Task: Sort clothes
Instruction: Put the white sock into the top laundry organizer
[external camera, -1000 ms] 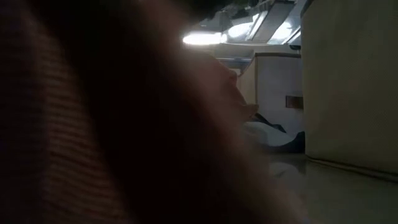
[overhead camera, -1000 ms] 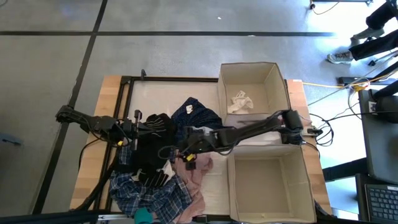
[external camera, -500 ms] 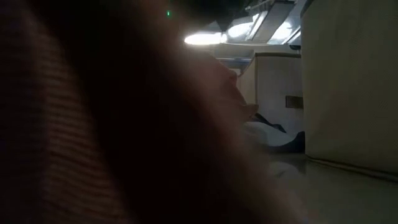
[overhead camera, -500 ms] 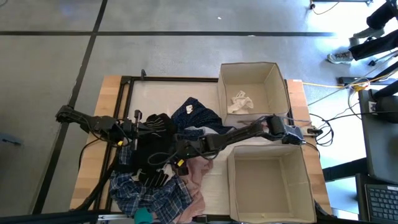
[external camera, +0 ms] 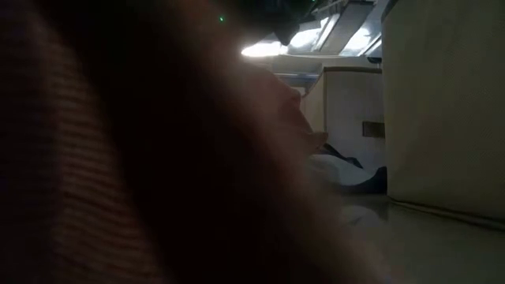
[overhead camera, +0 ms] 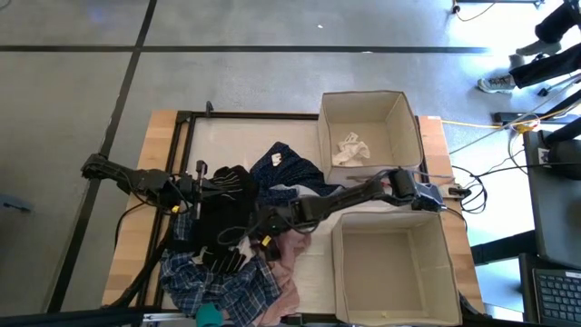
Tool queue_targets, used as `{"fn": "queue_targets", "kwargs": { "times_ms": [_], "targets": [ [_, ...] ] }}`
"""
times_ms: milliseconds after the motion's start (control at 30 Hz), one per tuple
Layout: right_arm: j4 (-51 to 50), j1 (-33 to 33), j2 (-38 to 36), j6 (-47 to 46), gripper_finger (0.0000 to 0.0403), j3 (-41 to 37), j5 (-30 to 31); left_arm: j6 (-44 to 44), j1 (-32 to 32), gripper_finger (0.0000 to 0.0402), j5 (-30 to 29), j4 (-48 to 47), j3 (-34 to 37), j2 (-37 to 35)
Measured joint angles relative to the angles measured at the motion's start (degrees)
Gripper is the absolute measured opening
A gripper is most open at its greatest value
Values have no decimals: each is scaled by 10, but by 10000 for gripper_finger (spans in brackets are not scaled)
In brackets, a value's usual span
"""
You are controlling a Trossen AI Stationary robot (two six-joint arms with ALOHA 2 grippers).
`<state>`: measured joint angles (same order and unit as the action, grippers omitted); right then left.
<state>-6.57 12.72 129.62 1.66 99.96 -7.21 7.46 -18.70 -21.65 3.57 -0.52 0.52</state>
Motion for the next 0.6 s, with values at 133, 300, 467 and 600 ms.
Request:
{"fn": "queue_targets", "kwargs": {
  "times_ms": [133, 300, 467, 600],
  "targets": [
    [12, 1, 2, 17, 220, 0, 2, 0, 0, 1, 0, 0, 0, 0],
    [61, -4, 20, 23, 220, -1, 50, 0, 0, 1, 0, 0, 0, 0],
    [72, -5, 26, 36, 220, 0, 79, 0, 0, 1, 0, 0, 0, 1],
    [74, -4, 36, 49, 220, 0, 101, 0, 0, 1, 0, 0, 0, 1]
  ]
}}
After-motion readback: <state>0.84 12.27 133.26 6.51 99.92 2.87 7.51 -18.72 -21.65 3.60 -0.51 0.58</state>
